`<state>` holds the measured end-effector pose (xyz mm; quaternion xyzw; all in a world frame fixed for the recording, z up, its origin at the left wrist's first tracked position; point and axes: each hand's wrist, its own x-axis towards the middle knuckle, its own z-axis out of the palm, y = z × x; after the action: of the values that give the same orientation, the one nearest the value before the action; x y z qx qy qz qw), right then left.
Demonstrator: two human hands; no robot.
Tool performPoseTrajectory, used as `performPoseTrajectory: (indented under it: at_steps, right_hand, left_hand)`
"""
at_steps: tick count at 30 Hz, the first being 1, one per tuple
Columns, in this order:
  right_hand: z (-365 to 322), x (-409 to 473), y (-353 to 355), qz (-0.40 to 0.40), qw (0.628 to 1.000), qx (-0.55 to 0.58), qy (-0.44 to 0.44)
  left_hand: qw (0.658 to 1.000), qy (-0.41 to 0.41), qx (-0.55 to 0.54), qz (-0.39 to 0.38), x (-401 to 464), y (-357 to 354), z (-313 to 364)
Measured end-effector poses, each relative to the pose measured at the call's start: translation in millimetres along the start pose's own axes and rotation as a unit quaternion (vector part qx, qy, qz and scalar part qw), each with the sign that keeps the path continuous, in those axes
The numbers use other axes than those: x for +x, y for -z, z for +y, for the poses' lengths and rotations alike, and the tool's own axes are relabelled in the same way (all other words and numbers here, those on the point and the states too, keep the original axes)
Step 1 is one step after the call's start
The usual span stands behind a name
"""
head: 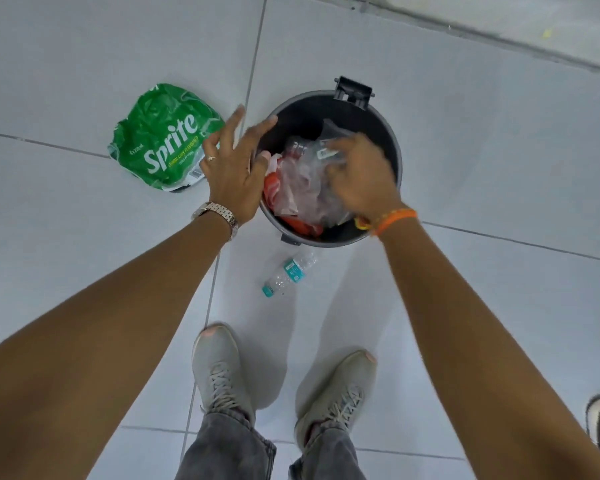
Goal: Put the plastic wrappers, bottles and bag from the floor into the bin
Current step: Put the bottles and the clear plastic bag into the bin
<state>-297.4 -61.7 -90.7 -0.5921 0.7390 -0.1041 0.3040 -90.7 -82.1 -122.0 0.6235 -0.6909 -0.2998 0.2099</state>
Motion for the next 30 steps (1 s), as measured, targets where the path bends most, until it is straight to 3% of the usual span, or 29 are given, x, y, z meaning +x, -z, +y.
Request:
performPoseTrajectory:
  at_steps: [3, 5, 6, 8, 10, 12, 14, 17, 21, 30]
  right_hand:
    - [20, -29, 15, 0.251, 0.968, 0.012, 0.009]
    - [29, -34, 2, 0.304, 0.952, 0.01, -0.028]
    - [33, -32, -6, 0.313, 0.949, 0.017, -0.045]
    - [37, -28, -17, 0.317, 0.946, 0.02, -0.07]
    - [43, -24, -22, 0.326, 0.941, 0.01, -0.087]
    - [44, -22, -23, 0.323, 0.94, 0.017, -0.107]
    - [42, -20, -23, 0.309, 0.945, 0.024, -0.107]
    - [43, -20, -23, 0.29, 0.951, 0.016, -0.103]
    - [41, -22, -21, 0.276, 0.955, -0.006, -0.113]
    - [42, -21, -19, 0.261, 0.957, -0.012, -0.122]
  left_hand:
    - [0.975, 0.101, -0.127, 0.149, -36, 2, -9]
    - [0.972, 0.163, -0.076, 0.148, -83, -9, -21]
    - [0.982, 0.166, -0.029, 0.09, -110, -18, -28]
    - [0.979, 0.142, 0.097, -0.109, -158, -38, -39]
    - [0.923, 0.112, 0.206, -0.306, -189, -60, -47]
    - [0.871, 0.064, 0.255, -0.415, -198, -79, -54]
    - [0.845, 0.053, 0.283, -0.451, -191, -92, -56]
    - [0.844, 0.073, 0.311, -0.431, -170, -103, -52]
    - [0.885, 0.054, 0.318, -0.337, -158, -82, -46]
    - [0.877, -0.007, 0.406, -0.257, -147, 71, 25]
